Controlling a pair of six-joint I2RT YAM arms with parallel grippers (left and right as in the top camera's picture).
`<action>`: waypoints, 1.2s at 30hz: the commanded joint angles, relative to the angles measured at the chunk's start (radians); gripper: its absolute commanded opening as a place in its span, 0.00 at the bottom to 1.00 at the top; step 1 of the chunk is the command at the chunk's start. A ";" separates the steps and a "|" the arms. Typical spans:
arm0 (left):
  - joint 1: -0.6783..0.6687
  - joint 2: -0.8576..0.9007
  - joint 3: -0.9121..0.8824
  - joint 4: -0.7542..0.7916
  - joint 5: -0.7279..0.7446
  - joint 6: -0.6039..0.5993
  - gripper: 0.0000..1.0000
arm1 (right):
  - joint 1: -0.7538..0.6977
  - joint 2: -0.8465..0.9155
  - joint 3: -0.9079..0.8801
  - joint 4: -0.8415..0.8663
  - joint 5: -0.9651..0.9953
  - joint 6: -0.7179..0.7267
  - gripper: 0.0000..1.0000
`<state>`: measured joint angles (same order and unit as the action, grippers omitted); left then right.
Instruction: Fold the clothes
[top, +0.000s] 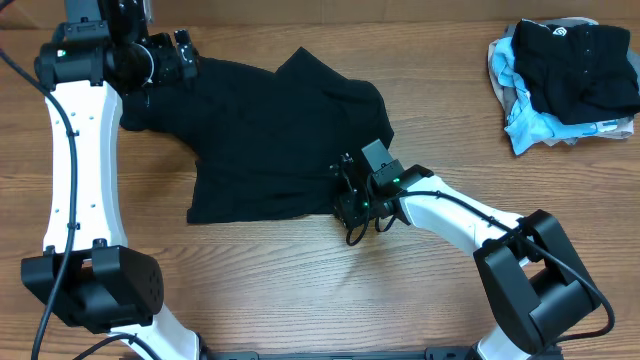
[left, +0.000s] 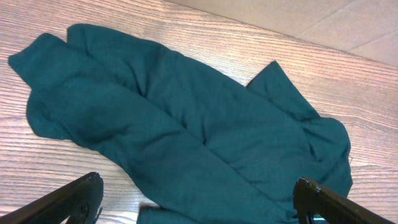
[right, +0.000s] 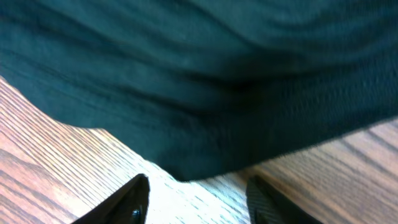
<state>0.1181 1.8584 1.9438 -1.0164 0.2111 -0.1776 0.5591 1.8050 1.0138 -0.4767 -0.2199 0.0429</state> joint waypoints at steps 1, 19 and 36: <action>-0.013 0.027 0.009 0.000 -0.010 0.003 1.00 | -0.002 -0.009 0.022 0.020 0.017 -0.058 0.53; -0.023 0.032 0.009 0.003 -0.009 0.021 1.00 | -0.005 -0.009 0.020 0.106 0.035 -0.155 0.56; -0.032 0.034 0.008 0.003 -0.009 0.021 1.00 | -0.016 -0.006 0.020 0.086 -0.022 -0.374 0.63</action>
<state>0.0975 1.8801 1.9438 -1.0172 0.2070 -0.1768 0.5560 1.8050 1.0145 -0.4068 -0.2295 -0.2939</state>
